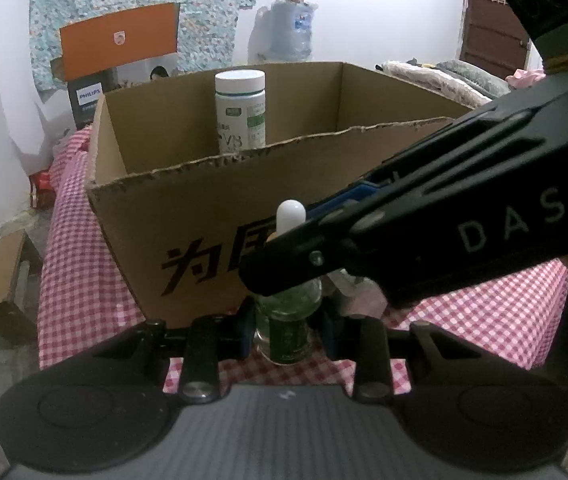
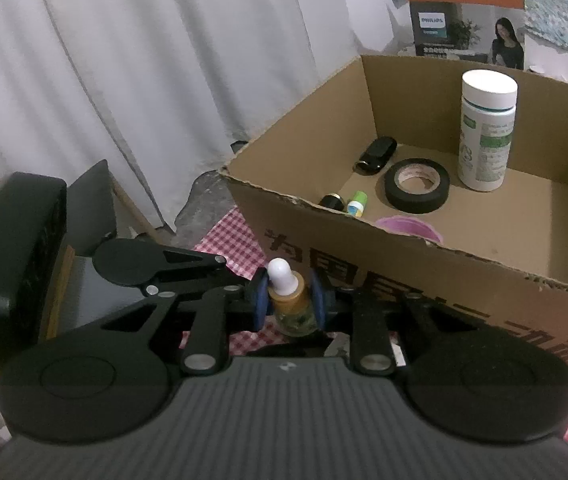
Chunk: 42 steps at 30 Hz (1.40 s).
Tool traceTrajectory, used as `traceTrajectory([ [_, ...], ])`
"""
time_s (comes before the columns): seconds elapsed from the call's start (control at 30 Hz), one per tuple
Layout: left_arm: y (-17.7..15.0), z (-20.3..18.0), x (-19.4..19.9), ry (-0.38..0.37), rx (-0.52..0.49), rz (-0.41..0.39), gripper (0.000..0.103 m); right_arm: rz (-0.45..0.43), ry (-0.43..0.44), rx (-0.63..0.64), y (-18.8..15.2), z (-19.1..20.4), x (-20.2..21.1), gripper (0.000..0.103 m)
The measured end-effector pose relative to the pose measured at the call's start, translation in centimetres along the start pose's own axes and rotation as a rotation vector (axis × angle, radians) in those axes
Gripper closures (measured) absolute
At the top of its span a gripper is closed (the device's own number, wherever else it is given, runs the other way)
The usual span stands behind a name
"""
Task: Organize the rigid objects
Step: 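Lift the green dropper bottle with the right gripper over the box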
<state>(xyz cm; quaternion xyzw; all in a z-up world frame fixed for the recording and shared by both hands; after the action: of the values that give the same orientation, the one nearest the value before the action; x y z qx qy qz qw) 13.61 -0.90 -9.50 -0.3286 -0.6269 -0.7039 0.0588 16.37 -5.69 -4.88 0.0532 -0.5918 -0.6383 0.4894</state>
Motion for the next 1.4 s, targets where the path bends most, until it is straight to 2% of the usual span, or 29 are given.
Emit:
traceTrajectory([
  [0.27,2.7,-0.8,4.6,0.036,-0.022,-0.075,0.070,-0.077,0.048,0.041,1.9,2.6,3.5,0.082],
  [0.43,6.8,-1.4,7.4,0.030,-0.034,-0.146,0.070,-0.172,0.083,0.080,5.2,4.1,7.3,0.082],
  [0.57,10.6,-1.8,7.3,0.000,-0.024,-0.171,0.070,-0.228,0.082,0.094,8.5,3.5,9.6,0.082],
  [0.73,14.9,-2.5,3.6,-0.045,-0.008,-0.157,0.070,-0.253,0.040,0.057,12.2,-0.1,10.8,0.082],
  [0.97,18.3,-3.1,-5.2,-0.092,0.020,-0.067,0.070,-0.205,-0.039,-0.039,15.1,-8.7,9.9,0.082],
  [1.2,18.7,-2.6,-12.7,-0.090,0.057,0.040,0.070,-0.142,-0.102,-0.096,15.0,-16.4,6.9,0.083],
  [1.4,17.7,-2.1,-16.0,-0.091,0.096,0.114,0.069,-0.087,-0.118,-0.127,14.1,-20.1,4.1,0.083],
])
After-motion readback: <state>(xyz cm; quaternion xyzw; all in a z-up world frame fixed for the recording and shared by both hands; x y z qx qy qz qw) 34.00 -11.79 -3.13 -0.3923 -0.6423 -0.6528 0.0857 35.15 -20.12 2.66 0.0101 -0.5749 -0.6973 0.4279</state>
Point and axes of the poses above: each gripper's, at about its wrist camera, not at the fingertips, and x roughly against the way its jaws point, z to its left, y to its top, the point moved 7 cm from there along -x, roughly the way its jaws point, and after that the axes turned 11 degrees about -z, right-handed, at the moved point
